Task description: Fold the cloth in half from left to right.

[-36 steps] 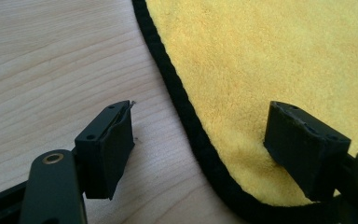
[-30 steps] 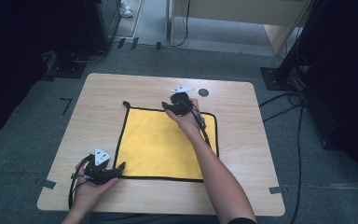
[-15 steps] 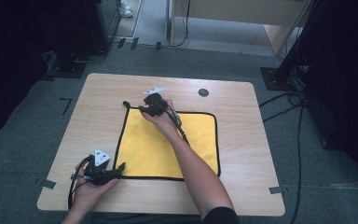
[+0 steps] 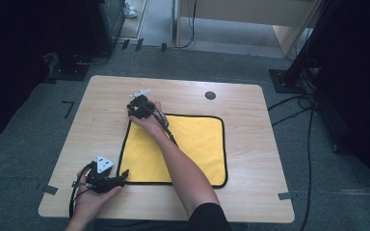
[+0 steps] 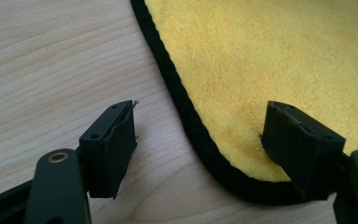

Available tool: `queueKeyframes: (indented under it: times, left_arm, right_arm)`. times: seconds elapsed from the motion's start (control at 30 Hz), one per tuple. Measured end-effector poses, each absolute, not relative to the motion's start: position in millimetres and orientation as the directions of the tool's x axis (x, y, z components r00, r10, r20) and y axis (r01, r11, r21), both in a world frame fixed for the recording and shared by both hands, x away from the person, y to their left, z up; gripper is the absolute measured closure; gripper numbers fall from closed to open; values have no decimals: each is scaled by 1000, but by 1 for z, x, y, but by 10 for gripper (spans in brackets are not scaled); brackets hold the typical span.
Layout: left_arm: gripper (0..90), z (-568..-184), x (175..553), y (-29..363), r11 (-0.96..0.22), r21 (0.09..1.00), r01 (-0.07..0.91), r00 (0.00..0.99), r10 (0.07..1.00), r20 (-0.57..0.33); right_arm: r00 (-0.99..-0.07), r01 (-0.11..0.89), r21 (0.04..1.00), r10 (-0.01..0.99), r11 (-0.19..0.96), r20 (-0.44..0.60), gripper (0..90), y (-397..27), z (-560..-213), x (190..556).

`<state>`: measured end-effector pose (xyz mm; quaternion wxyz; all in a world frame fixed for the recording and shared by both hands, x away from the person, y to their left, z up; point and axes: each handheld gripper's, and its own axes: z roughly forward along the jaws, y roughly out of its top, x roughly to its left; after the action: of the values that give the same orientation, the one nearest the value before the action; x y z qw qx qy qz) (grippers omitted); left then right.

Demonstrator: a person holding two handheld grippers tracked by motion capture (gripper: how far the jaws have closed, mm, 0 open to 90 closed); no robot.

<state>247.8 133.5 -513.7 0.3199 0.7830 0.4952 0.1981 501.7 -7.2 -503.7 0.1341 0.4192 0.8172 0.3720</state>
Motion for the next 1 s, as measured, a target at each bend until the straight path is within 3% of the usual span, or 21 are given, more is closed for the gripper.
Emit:
queueKeyframes:
  times: [0.17,0.33,0.5,0.53,0.7,0.9,1.0]
  left_arm:
    - [351,-512,239,133,-303,696,651,429,903,-8]
    - [558,-510,237,130,-308,695,650,453,891,-29]
    - [752,-509,236,131,-306,690,656,474,878,-62]
    - [827,-508,235,131,-308,686,659,482,873,-72]
    - [850,-497,231,132,-311,723,617,506,860,-62]
    - [857,-467,225,145,-296,784,545,479,878,-1]
    - [856,-459,226,157,-261,797,544,448,894,-14]
  right_arm:
    - [-598,590,708,799,388,61,549,-1,-508,504]
    - [-581,594,709,812,380,51,764,3,-510,503]
    - [-574,607,709,815,359,78,817,6,-507,505]
    - [-578,602,719,811,349,90,821,7,-504,504]
    - [-591,581,741,800,338,99,821,8,-491,502]
    - [-597,610,768,751,196,282,821,-8,-459,505]
    - [-617,566,793,754,227,225,820,-6,-445,504]
